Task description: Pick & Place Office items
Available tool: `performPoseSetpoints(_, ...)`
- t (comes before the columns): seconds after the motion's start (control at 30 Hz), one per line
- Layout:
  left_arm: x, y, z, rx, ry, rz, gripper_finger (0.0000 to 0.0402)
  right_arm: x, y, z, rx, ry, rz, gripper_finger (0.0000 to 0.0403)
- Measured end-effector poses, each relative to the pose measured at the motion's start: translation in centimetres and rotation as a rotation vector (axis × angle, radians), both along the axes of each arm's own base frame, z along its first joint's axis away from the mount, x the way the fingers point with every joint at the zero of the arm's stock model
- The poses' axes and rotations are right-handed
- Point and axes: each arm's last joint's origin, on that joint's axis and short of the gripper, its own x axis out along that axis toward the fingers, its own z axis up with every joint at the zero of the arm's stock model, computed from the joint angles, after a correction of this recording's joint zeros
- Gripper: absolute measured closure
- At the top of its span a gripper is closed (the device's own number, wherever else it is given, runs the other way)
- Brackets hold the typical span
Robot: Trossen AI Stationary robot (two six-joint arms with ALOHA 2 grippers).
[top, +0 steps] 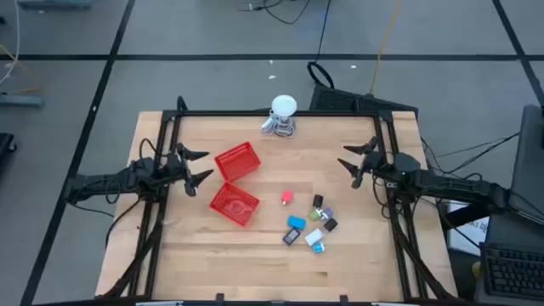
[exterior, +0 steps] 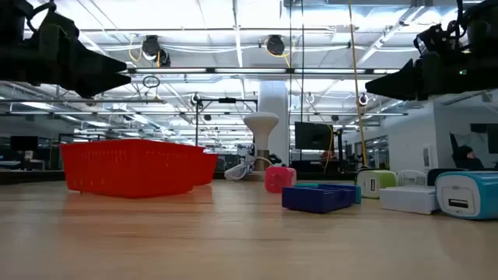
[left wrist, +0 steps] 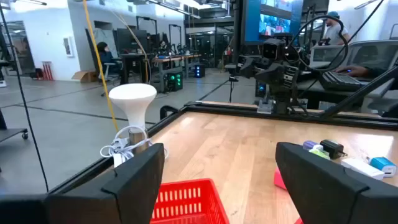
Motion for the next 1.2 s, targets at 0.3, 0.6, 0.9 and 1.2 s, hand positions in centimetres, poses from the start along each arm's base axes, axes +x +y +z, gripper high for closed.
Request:
performPoseSetpoints(0.3, 0.0, 0.0, -0.01, 0.0, 0.001, 0.0, 0.0073, 0.0, 0.0, 0.0, 0.0, 0.0, 0.0, 0.0185)
performPoseSetpoints(0.6, 0.0, 0.0, -0.01, 0.0, 0.0, 0.0, 0.0089, 0.0, 0.0, 0.0, 0.0, 0.0, 0.0, 0.0183)
performPoseSetpoints(0.9, 0.0, 0.0, 0.0, 0.0, 0.0, 0.0, 0.0092, 0.0, 0.0, 0.0, 0.0, 0.0, -0.001, 0.0186)
performPoseSetpoints(1.2, 0.0, 0.0, -0.01, 0.0, 0.0, 0.0, 0.0074, 0.0, 0.0, 0.0, 0.0, 0.0, 0.0, 0.0187)
